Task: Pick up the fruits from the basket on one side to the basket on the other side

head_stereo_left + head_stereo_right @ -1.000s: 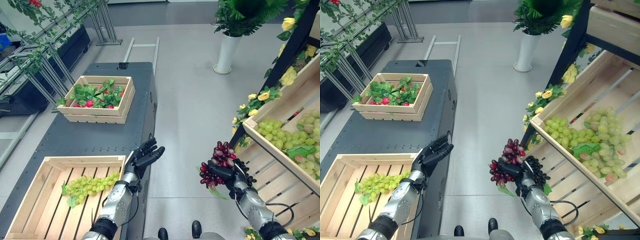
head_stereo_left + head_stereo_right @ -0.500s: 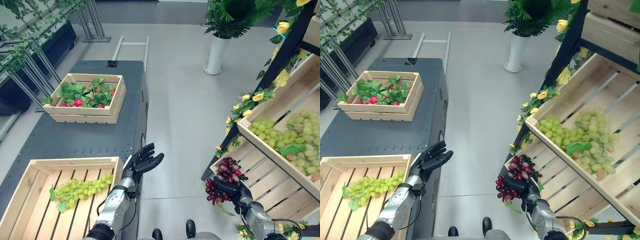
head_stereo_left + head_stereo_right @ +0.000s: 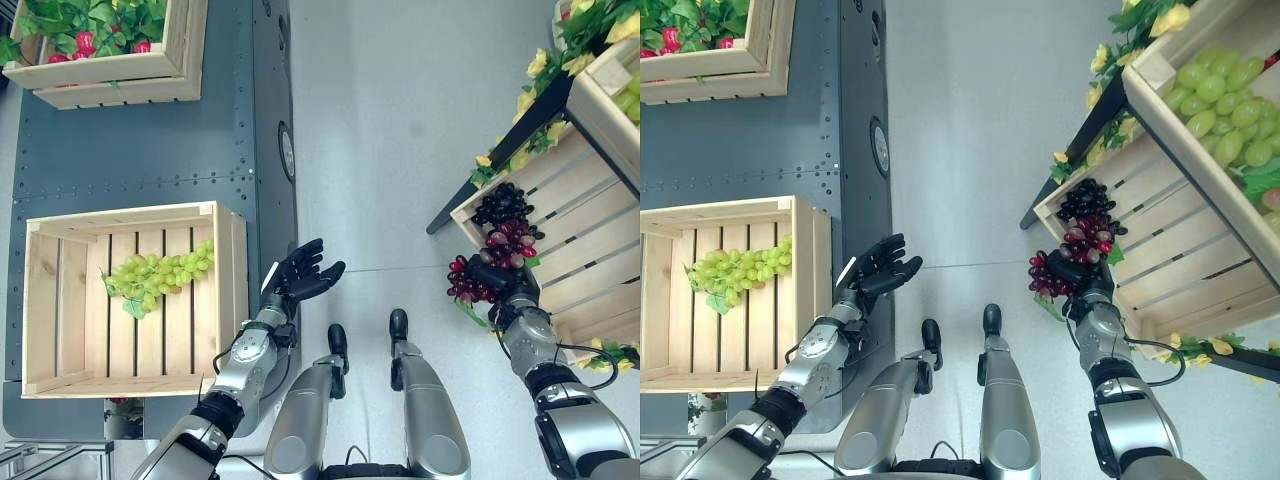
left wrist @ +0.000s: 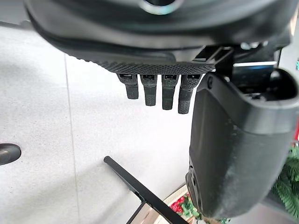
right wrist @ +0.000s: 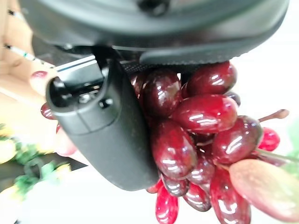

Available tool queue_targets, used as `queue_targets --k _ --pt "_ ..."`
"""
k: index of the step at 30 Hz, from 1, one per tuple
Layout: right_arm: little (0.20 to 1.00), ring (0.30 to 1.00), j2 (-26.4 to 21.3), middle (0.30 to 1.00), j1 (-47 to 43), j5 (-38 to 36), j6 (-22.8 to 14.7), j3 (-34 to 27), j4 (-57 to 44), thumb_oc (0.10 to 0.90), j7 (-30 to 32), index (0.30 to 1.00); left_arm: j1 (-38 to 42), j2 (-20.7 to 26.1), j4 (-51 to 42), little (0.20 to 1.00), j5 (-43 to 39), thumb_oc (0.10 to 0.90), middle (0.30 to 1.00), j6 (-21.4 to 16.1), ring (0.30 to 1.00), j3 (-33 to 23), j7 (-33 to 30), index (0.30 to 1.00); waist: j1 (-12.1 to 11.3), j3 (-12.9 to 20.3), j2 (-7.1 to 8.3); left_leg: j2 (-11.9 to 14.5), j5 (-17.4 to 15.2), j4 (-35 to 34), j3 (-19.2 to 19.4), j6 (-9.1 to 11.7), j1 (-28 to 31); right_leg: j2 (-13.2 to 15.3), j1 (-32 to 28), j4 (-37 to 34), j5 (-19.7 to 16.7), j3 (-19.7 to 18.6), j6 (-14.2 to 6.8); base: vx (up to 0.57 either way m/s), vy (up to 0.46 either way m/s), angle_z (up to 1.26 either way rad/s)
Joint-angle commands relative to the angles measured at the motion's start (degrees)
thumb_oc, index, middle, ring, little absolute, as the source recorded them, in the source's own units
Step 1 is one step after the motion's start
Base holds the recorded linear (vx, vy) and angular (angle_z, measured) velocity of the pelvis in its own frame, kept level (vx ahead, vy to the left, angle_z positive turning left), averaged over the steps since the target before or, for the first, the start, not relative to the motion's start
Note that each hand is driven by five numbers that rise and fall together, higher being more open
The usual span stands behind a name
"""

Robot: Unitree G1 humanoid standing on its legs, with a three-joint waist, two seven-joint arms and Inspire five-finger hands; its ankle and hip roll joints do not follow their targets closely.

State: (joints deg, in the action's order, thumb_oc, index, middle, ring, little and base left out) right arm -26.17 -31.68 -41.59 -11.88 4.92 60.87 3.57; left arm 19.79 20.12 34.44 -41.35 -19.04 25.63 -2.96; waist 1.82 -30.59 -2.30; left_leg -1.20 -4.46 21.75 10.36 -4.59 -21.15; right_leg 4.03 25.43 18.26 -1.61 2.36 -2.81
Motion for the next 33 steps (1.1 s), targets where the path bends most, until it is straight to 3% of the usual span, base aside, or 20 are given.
queue_targets --k 1,6,13,16,20,23,28,33 --pt "0.3 0.3 -9.8 0.3 -3.3 -5.4 -8.5 -3.9 -1.1 0.4 2.1 0.3 3.2 -1.3 -7.6 0.9 0.3 0.8 0.9 -8.5 0.9 -1.1 -1.7 0.9 -0.1 1.1 -0.29 -3.5 -5.1 8.0 -2.5 0.9 -3.8 -0.6 -0.7 8.6 6.0 6.2 4.0 -0.06 -0.024 0.1" --pt "0.3 0.3 -15.6 0.3 -7.0 -3.2 -7.0 -5.0 1.8 0.4 8.0 0.3 6.1 0.5 -12.0 0.9 0.0 0.8 0.9 -6.6 0.9 1.3 -3.0 0.9 0.0 0.8 -0.56 -3.5 -5.8 11.0 -2.3 0.6 -8.2 -0.4 3.8 12.2 6.6 6.5 4.2 -0.07 -0.027 0.14" --pt "0.3 0.3 -22.1 0.3 -9.7 4.8 -0.2 -4.1 -0.6 0.4 16.7 0.3 5.7 2.5 -16.5 0.9 -0.1 0.8 0.9 -4.2 0.9 3.2 -6.7 0.9 0.8 0.8 0.04 -2.1 -8.4 17.2 -1.5 0.5 -13.3 -0.9 8.7 17.1 8.1 6.1 4.7 -0.05 -0.001 -0.02" --pt "0.3 0.3 -24.5 0.3 -9.6 7.4 2.2 -3.6 -1.6 0.4 16.7 0.3 4.6 3.2 -17.2 0.9 -0.6 0.8 0.9 -4.0 0.9 3.3 -6.7 0.9 0.9 0.8 0.46 -1.7 -9.1 18.9 -1.5 0.5 -14.5 -1.2 9.6 18.3 8.5 5.9 5.0 -0.03 0.005 -0.13" --pt "0.3 0.3 -29.2 0.3 -8.3 15.6 8.5 -1.6 -2.5 0.4 14.1 0.3 3.2 4.4 -19.0 0.9 -0.9 0.8 0.9 -3.9 0.9 3.4 -6.1 0.9 1.2 0.8 1.49 -0.9 -10.1 21.2 -1.3 0.5 -16.0 -1.7 10.6 19.1 8.7 5.7 5.3 -0.03 -0.009 -0.07" --pt "0.3 0.3 -31.4 0.3 -7.9 23.1 10.8 1.2 -1.2 0.4 13.4 0.3 3.1 5.2 -19.7 0.9 -0.8 0.8 0.9 -3.6 0.9 3.6 -6.0 0.9 1.0 0.8 2.07 -0.5 -10.1 21.5 -1.3 0.3 -16.2 -1.7 10.7 18.9 8.3 5.9 5.2 -0.02 -0.037 0.02" --pt "0.3 0.3 -36.4 0.3 -9.4 37.3 17.1 10.3 -2.2 0.4 12.4 0.3 2.7 6.9 -20.4 0.9 0.3 0.8 0.9 -4.2 0.9 4.2 -4.8 0.9 0.2 0.8 3.14 -0.3 -10.3 20.4 -2.0 0.2 -15.5 -2.4 9.7 17.2 7.6 5.8 4.0 0.01 -0.041 -0.11" --pt "0.3 0.3 -38.0 0.3 -11.6 35.2 20.9 13.8 -8.0 0.4 12.8 0.3 3.4 7.9 -20.8 0.9 1.0 0.8 0.9 -5.0 0.9 3.3 -4.1 0.9 0.7 0.8 4.51 0.0 -8.9 19.4 -1.4 -0.1 -17.0 -3.2 11.4 15.4 5.9 5.7 4.2 -0.04 -0.013 -0.07"
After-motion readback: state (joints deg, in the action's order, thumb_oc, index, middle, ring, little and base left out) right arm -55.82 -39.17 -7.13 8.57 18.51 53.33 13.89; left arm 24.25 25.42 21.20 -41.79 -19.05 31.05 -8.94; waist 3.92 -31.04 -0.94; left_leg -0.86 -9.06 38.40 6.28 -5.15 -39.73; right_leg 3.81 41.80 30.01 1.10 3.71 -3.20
